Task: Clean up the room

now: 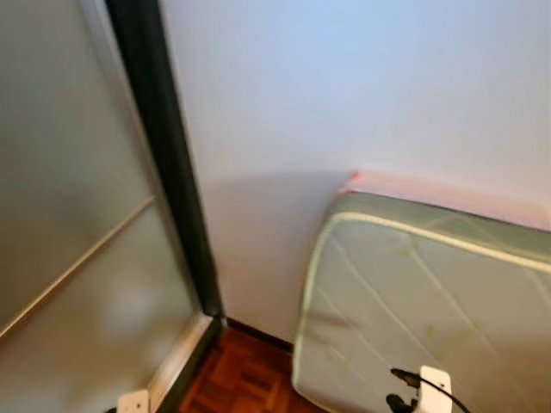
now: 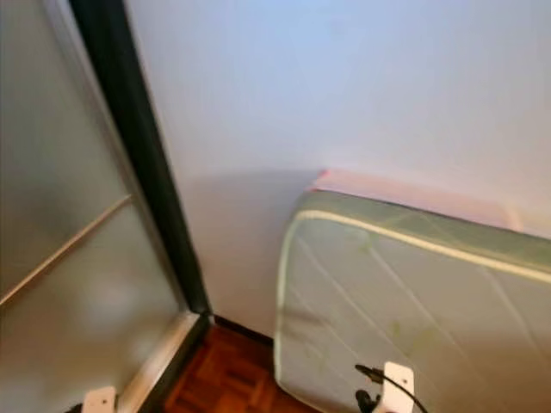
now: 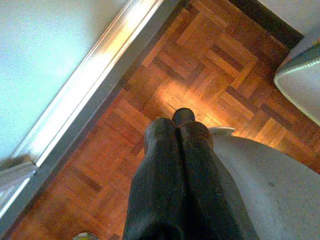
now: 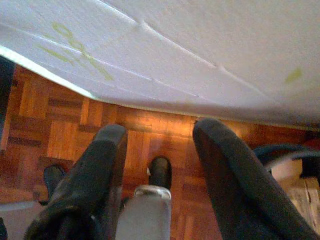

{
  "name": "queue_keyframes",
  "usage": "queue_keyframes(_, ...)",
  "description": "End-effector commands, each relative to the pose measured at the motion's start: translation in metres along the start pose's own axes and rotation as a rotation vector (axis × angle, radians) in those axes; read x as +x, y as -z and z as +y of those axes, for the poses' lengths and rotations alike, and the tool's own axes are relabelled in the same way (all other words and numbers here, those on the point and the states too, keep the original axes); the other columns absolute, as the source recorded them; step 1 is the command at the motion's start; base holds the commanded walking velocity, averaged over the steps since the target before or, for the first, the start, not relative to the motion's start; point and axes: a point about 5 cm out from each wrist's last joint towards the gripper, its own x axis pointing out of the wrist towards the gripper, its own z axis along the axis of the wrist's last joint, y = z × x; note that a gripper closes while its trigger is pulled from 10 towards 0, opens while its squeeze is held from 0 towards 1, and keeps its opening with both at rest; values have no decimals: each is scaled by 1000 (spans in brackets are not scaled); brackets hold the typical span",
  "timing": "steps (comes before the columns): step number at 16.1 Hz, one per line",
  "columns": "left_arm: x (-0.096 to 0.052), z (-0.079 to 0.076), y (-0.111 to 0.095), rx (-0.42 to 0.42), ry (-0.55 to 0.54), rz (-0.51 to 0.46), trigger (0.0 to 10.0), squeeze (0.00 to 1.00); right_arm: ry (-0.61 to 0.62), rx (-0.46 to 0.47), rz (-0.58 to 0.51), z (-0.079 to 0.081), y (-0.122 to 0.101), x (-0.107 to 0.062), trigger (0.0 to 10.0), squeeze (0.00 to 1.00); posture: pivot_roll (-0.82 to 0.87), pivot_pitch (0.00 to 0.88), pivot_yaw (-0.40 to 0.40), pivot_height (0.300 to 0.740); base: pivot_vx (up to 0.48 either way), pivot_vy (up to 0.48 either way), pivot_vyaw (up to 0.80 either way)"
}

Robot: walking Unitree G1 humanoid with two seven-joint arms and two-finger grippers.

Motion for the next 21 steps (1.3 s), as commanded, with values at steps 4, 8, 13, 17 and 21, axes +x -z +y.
queue_keyframes(4, 0, -8, 5, 17, 12, 22, 10000, 0, 5, -6, -6, -2, -3, 0, 10000, 0, 34, 0, -22, 740, 0, 0, 0)
queue_keyframes(8, 0, -8, 6, 18, 13, 22, 10000, 0, 1, -6, -5, -2, -2, 0, 10000, 0, 35, 0, -18, 740, -159, 0, 0)
queue_keyframes(13, 0, -6, 4, 21, 10, 18, 10000, 0, -3, -3, -4, -1, -2, 0, 10000, 0, 40, 0, -17, 740, -253, 0, 0)
queue_keyframes(17, 0, -3, 5, 21, 6, 19, 10000, 0, -5, 1, -2, 0, -2, 0, 10000, 0, 41, 0, -15, 740, -260, 0, 0)
queue_keyframes(21, -2, -2, 9, 22, 5, 28, 10000, 0, -4, 6, -2, 0, -1, 0, 10000, 0, 41, 0, -14, 740, -260, 0, 0)
